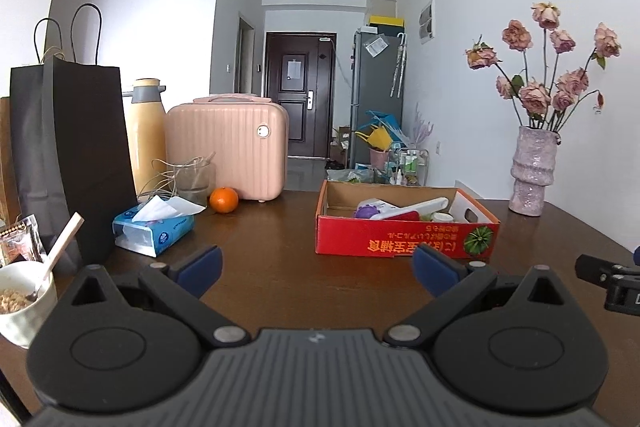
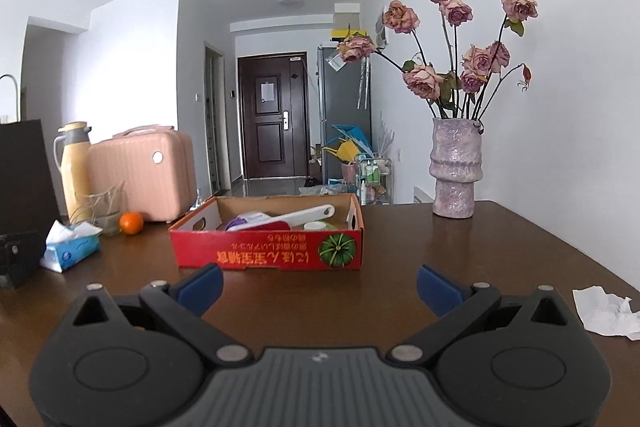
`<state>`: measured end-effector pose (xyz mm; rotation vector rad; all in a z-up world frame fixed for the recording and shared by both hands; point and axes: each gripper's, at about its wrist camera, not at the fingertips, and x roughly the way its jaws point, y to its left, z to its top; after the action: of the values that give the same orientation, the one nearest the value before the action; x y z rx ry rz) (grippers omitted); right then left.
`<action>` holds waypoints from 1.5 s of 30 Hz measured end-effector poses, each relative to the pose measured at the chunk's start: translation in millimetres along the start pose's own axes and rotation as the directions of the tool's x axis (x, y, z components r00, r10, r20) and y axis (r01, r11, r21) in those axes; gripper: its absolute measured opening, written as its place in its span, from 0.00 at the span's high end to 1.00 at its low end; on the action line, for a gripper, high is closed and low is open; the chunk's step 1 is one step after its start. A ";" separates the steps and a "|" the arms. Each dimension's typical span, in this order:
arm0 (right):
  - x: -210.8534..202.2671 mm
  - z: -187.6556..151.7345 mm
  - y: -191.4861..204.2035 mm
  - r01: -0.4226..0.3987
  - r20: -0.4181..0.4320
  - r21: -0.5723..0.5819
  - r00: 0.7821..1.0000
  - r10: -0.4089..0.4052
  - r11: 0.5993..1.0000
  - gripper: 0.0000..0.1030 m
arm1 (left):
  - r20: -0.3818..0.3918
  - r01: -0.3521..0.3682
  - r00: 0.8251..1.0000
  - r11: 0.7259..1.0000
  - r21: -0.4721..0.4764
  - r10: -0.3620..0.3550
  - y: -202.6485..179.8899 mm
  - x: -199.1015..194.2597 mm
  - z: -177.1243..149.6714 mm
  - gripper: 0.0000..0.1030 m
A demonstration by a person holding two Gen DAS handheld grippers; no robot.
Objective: Organize rigid objects
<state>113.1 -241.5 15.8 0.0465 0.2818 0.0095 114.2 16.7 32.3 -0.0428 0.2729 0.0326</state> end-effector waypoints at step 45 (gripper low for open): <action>-13.6 1.2 2.6 0.000 0.021 -0.008 1.000 0.001 1.000 0.00 | 0.017 0.011 1.000 1.000 0.012 -0.012 -0.1 -13.9 -3.8 0.00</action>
<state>100.4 -239.1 20.9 0.0390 0.2610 0.0106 99.8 16.1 32.4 -0.0322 0.2562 0.0198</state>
